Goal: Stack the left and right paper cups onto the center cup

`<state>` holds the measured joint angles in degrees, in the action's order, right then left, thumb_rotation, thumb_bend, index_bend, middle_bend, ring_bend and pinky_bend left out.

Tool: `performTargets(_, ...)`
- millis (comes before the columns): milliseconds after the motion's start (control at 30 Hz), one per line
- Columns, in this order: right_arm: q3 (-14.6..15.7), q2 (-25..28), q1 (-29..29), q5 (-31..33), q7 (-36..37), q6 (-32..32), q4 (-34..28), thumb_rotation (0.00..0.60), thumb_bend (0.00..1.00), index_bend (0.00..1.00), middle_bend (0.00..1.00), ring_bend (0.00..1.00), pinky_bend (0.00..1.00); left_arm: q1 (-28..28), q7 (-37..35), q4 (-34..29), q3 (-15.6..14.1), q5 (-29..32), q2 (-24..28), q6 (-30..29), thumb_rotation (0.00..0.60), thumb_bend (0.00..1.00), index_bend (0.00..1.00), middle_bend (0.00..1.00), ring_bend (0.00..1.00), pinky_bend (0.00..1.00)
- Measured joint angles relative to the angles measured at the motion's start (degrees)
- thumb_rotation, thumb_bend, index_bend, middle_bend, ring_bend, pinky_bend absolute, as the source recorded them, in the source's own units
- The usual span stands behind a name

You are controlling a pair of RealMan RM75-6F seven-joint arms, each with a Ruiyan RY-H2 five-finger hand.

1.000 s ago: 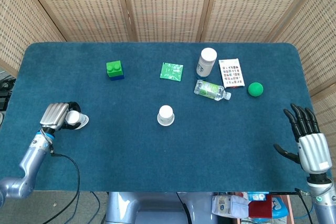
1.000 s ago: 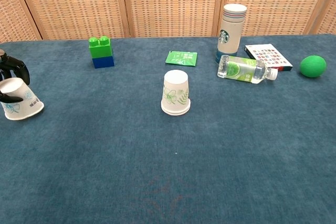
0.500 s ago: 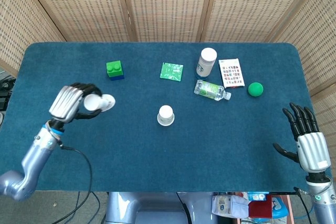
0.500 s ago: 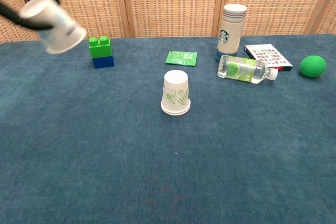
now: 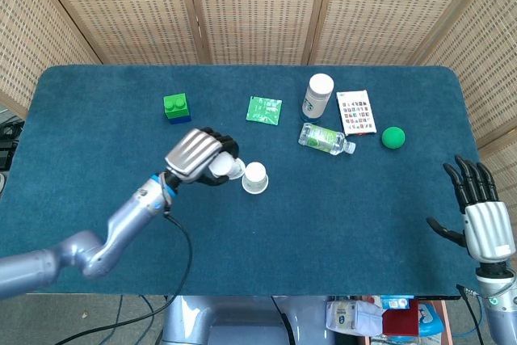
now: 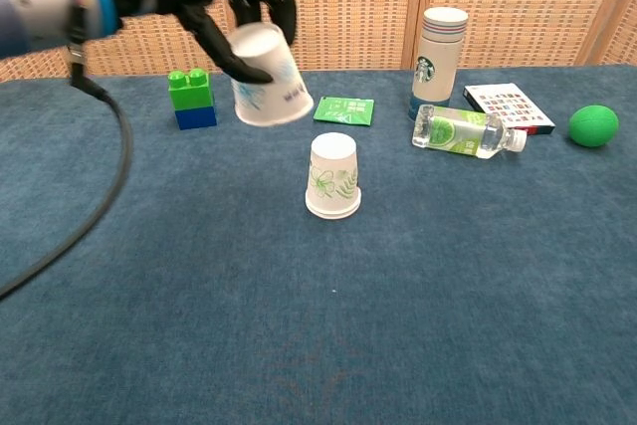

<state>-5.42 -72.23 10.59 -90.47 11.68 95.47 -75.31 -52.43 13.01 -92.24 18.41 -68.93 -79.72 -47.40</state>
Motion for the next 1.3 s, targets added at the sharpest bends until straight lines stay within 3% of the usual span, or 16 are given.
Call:
performTargets(300, -0.84, 0.2, -0.4, 0.8, 1.28, -0.57, 0.66, 0.6, 0.0, 0.01, 0.0, 0.0, 0.0, -6.19, 4.91, 6.6, 0.43, 8.65, -8.02, 2.15, 0.6, 0.26, 0.45, 0.47, 0.48, 0.33)
performTargets(700, -1.31, 0.43, -0.54, 0.71, 1.77, -1.21, 0.63, 0.6, 0.0, 0.01, 0.0, 0.0, 0.0, -8.68, 6.04, 9.06, -0.53, 13.0, -9.76, 2.37, 0.6, 0.26, 0.45, 0.44, 0.46, 0.31)
performTargets(833, -1.47, 0.5, -0.66, 0.66, 1.74, -1.23, 0.5, 0.6, 0.0, 0.01, 0.0, 0.0, 0.0, -9.11, 5.8, 10.03, -0.89, 13.21, -10.36, 2.21, 0.6, 0.26, 0.45, 0.38, 0.37, 0.27)
performTargets(900, -1.59, 0.55, -0.71, 0.69, 1.76, -1.21, 0.45, 0.6, 0.0, 0.01, 0.0, 0.0, 0.0, -9.36, 5.69, 10.55, -1.07, 13.51, -10.67, 2.27, 0.6, 0.26, 0.39, 0.24, 0.22, 0.21)
performTargets(967, -1.65, 0.56, -0.75, 0.68, 1.75, -1.23, 0.43, 0.6, 0.0, 0.01, 0.0, 0.0, 0.0, -9.49, 5.35, 10.87, -1.17, 13.59, -10.98, 2.23, 0.6, 0.26, 0.21, 0.05, 0.05, 0.14)
performTargets(1000, -1.68, 0.56, -0.75, 0.68, 1.74, -1.27, 0.42, 0.6, 0.0, 0.01, 0.0, 0.0, 0.0, -9.51, 4.99, 10.93, -1.17, 13.54, -11.1, 2.23, 0.6, 0.26, 0.15, 0.02, 0.03, 0.13)
performTargets(1100, -1.72, 0.55, -0.77, 0.65, 1.74, -1.43, 0.43, 0.6, 0.0, 0.01, 0.0, 0.0, 0.0, -9.61, 3.41, 11.08, -1.22, 13.02, -11.36, 2.5, 0.6, 0.26, 0.01, 0.0, 0.0, 0.1)
performTargets(1300, -1.86, 0.54, -0.81, 0.68, 1.86, -1.63, 0.48, 0.6, 0.0, 0.01, 0.0, 0.0, 0.0, -9.47, 1.19, 10.65, -1.28, 11.02, -11.14, 2.05, 0.6, 0.25, 0.0, 0.0, 0.0, 0.03)
